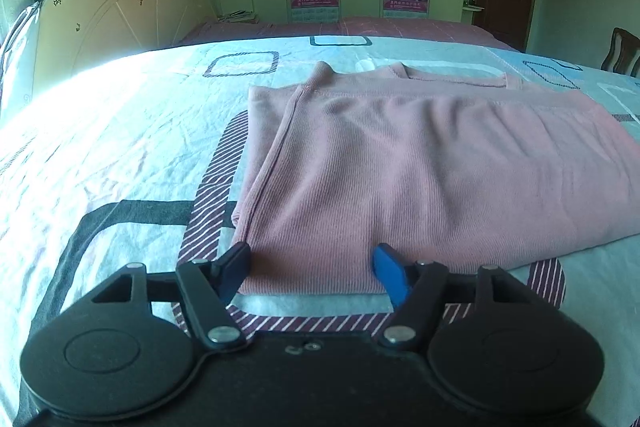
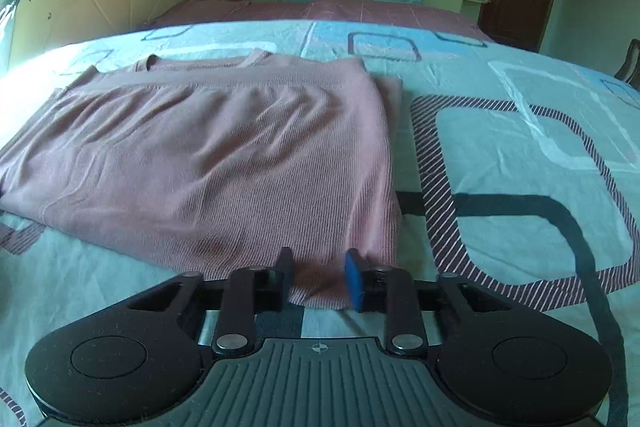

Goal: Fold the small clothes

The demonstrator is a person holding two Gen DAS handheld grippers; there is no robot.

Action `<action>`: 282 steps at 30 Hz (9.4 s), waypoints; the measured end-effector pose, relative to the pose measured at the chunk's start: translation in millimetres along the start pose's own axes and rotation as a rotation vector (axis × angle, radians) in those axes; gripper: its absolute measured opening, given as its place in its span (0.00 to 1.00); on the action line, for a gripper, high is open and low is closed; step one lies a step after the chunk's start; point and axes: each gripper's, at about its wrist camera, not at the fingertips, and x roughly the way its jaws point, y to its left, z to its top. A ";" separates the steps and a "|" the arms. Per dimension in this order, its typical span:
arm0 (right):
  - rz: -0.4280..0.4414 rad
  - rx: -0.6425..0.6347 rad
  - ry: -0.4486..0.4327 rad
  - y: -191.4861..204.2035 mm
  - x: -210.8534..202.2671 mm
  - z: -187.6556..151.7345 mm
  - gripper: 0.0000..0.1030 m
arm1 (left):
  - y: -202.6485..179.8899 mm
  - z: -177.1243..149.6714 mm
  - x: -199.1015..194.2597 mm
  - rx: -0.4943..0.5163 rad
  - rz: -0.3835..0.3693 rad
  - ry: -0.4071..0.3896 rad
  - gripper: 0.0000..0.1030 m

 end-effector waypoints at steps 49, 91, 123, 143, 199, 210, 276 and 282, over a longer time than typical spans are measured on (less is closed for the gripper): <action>0.061 0.052 -0.035 -2.5 -42.6 -15.5 0.13 | 34.5 -36.1 -50.1 -0.390 -0.080 0.045 0.59; 0.186 -0.031 0.063 147.7 103.5 69.8 0.12 | 87.1 -8.1 50.1 -0.819 -0.313 -0.099 0.08; 0.280 0.392 -0.216 -42.6 25.3 67.5 0.12 | -156.6 113.1 -21.5 -0.154 -0.402 -0.146 0.08; 0.458 0.410 0.017 -91.4 48.7 53.5 0.48 | -174.8 110.1 46.9 -0.002 -0.273 0.060 0.28; 0.147 0.069 0.011 -89.4 67.6 95.9 0.11 | -212.0 125.7 76.3 0.290 -0.364 -0.003 0.28; 0.107 -0.105 0.080 -52.8 47.1 45.2 0.11 | -217.4 85.8 47.4 0.296 -0.302 0.018 0.28; 0.192 0.329 0.038 -117.7 37.4 46.9 0.40 | -178.2 84.4 36.2 0.104 -0.276 0.052 0.80; 0.334 0.440 0.071 -137.1 56.1 44.4 0.66 | -172.8 83.2 59.0 0.043 -0.331 0.118 0.94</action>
